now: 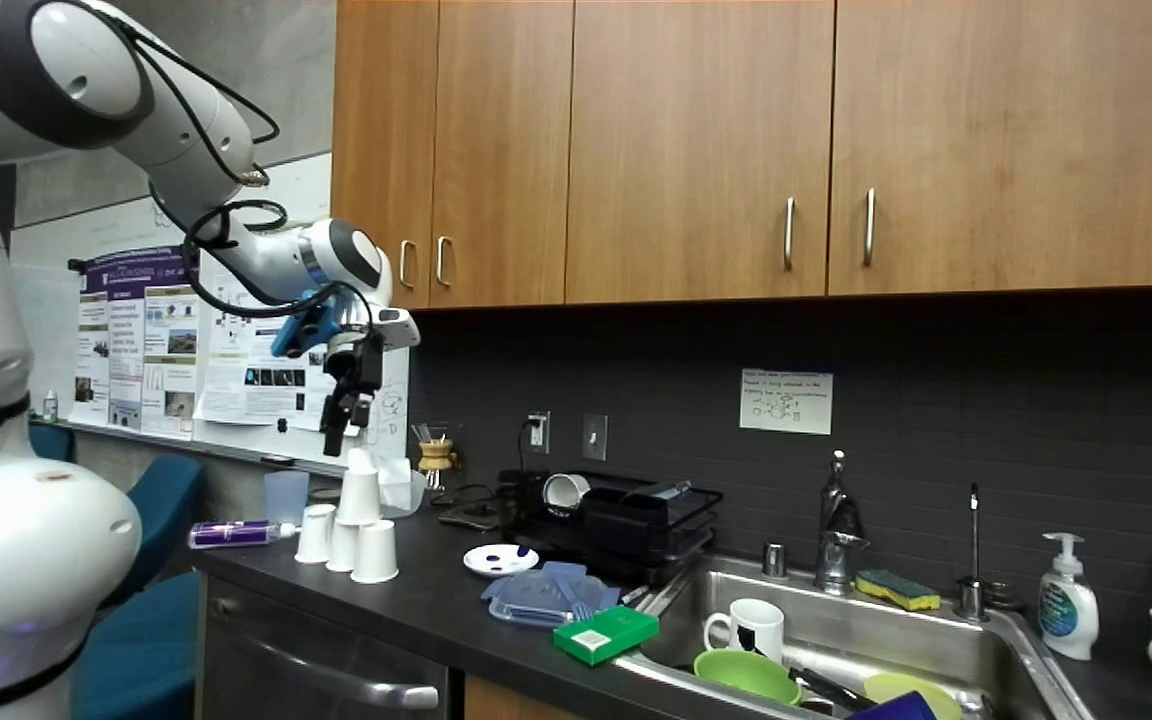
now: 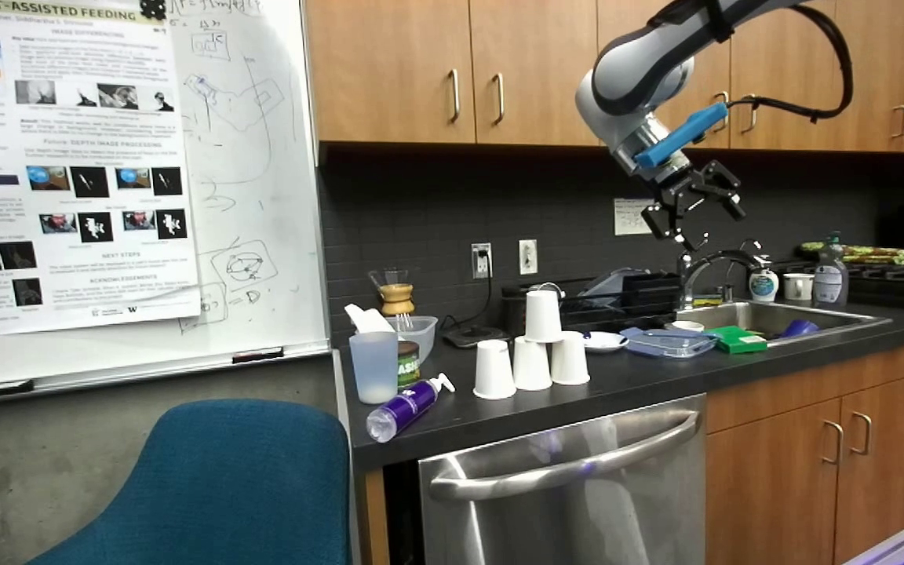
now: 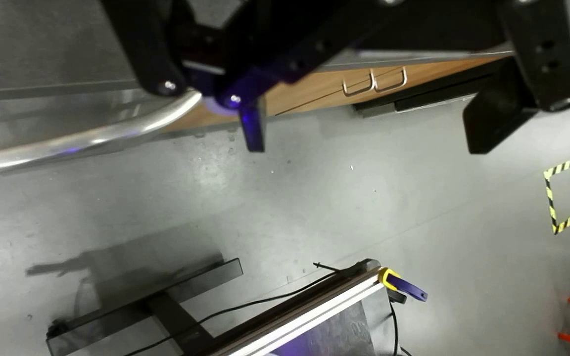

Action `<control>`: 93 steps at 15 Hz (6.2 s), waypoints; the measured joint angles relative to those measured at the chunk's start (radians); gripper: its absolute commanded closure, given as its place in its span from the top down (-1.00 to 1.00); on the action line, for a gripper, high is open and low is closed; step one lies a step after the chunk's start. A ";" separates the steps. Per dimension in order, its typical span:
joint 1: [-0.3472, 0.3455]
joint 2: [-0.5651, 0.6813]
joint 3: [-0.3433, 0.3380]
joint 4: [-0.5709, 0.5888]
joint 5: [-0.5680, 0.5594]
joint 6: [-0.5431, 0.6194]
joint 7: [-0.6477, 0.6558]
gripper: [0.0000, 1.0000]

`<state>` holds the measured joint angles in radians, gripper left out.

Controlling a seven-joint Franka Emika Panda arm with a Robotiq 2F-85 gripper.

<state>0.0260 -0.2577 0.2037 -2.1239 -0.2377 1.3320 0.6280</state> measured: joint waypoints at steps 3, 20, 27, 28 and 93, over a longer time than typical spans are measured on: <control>0.026 0.022 0.025 0.036 0.000 -0.035 0.041 1.00; 0.111 0.098 0.056 0.172 -0.155 0.181 0.181 1.00; 0.111 0.099 0.015 0.170 -0.148 0.317 0.031 1.00; 0.111 0.099 0.012 0.170 -0.144 0.320 -0.012 1.00; 0.204 0.139 0.013 0.107 0.002 0.339 -1.091 1.00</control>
<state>0.2302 -0.1188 0.2169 -2.0169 -0.2356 1.6708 -0.4629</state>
